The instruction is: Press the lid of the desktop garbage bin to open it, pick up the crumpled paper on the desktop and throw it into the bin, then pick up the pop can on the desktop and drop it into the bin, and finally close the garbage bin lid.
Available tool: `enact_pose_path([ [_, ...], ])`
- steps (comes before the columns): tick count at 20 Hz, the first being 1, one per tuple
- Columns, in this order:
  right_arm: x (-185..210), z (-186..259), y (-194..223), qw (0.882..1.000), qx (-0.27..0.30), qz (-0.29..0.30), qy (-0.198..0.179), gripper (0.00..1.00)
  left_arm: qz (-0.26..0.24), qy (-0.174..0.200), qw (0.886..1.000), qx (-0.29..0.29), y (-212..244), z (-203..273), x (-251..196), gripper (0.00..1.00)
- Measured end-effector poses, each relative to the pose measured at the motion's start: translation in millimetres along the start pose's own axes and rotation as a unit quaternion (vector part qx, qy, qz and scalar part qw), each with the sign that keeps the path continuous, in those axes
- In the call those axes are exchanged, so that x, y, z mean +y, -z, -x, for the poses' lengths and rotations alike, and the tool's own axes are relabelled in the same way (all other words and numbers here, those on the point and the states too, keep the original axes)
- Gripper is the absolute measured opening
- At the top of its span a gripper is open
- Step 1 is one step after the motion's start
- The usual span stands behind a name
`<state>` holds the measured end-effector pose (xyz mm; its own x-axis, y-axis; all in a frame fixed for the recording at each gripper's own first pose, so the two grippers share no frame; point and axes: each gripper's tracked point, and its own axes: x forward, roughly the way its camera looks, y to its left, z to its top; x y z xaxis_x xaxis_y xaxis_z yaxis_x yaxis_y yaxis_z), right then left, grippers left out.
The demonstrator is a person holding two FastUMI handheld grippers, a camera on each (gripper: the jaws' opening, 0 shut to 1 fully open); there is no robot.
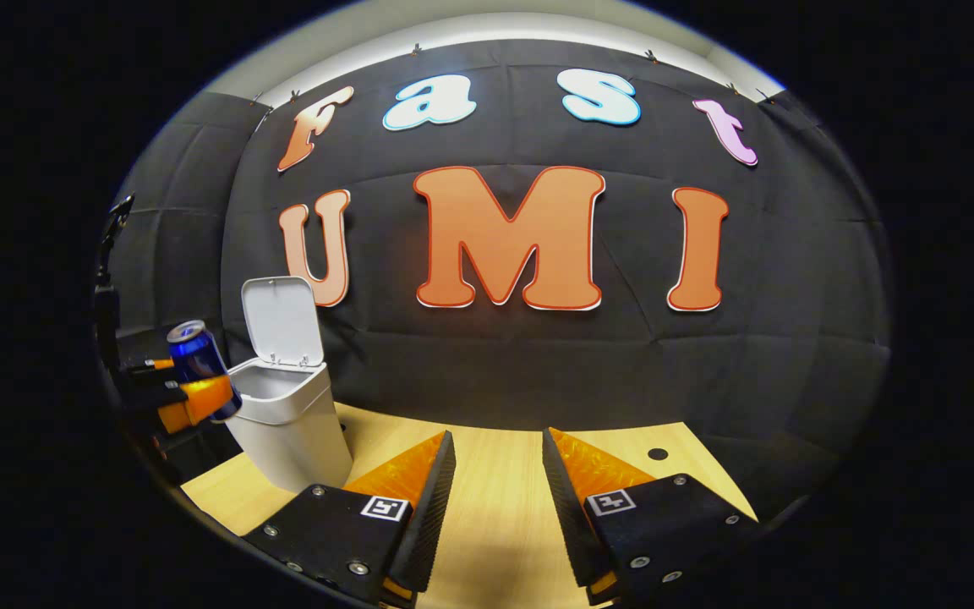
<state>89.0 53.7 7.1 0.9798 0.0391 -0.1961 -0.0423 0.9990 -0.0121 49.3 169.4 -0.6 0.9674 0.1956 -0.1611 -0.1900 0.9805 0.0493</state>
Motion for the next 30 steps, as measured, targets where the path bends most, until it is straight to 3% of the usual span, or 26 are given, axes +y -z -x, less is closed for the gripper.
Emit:
enact_pose_path([
  [8, 1.8, 3.0, -2.1, 1.0, -0.008, -0.004, 0.013, 0.62, -0.019, -0.016, 0.999, -0.022, -32.0, -80.3, 39.3, 0.78],
  [12, -2.8, 5.9, -5.9, 1.0, -0.013, 0.002, 0.029, 0.62, 0.004, -0.034, 0.999, -0.016, -25.1, -130.1, 57.9, 0.78],
  [19, -16.7, 3.4, 3.4, 0.998, 0.001, -0.002, 0.057, 0.62, 0.025, -0.03, 0.999, 0.03, 25.2, -174.2, 64.8, 0.79],
  [26, -9.9, 2.6, 8.2, 0.998, 0.01, 0.002, 0.058, 0.62, 0.042, -0.032, 0.993, 0.103, 91.1, -192.8, 69.1, 0.79],
  [30, -7.7, 4.0, 8.4, 0.998, 0.01, 0.004, 0.054, 0.63, 0.044, -0.034, 0.993, 0.101, 85.6, -191.3, 69.5, 0.8],
])
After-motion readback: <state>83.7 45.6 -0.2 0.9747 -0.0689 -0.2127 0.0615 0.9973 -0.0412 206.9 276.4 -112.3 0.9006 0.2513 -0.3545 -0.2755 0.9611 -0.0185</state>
